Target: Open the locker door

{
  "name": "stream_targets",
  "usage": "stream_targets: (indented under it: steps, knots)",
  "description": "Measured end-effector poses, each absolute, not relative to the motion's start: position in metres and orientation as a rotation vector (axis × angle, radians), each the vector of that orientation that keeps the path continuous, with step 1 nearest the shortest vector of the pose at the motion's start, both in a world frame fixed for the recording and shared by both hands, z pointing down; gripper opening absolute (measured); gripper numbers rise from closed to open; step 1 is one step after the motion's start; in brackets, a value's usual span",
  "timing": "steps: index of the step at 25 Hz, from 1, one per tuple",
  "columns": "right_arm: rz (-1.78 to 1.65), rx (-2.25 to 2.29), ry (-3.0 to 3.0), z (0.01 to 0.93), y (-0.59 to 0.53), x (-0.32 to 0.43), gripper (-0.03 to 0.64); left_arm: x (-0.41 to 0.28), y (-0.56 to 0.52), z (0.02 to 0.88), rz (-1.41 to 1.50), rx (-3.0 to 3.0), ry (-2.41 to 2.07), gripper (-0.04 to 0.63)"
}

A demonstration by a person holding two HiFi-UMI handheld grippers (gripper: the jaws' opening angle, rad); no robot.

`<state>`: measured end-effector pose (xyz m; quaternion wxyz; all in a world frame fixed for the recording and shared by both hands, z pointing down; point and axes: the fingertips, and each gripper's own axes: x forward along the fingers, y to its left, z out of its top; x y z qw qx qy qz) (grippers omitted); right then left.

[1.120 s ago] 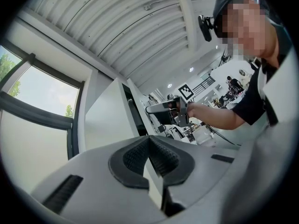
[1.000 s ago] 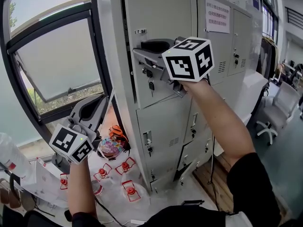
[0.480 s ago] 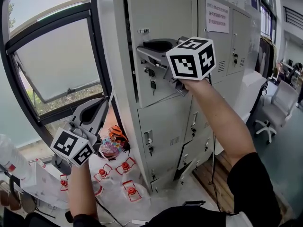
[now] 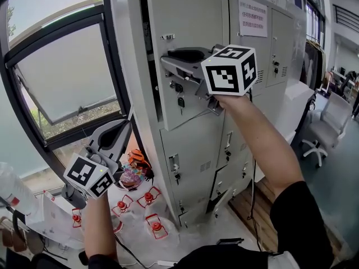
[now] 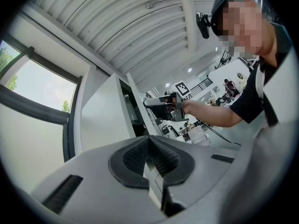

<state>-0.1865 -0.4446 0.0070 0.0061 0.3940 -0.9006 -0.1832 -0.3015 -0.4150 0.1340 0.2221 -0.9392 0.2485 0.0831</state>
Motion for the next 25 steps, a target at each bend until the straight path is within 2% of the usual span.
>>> stream_targets:
  steps: [25]
  knots:
    - [-0.565, 0.96, -2.98, 0.009, -0.385, -0.155, 0.087, -0.252, -0.389, 0.122, 0.188, -2.561, 0.705, 0.015]
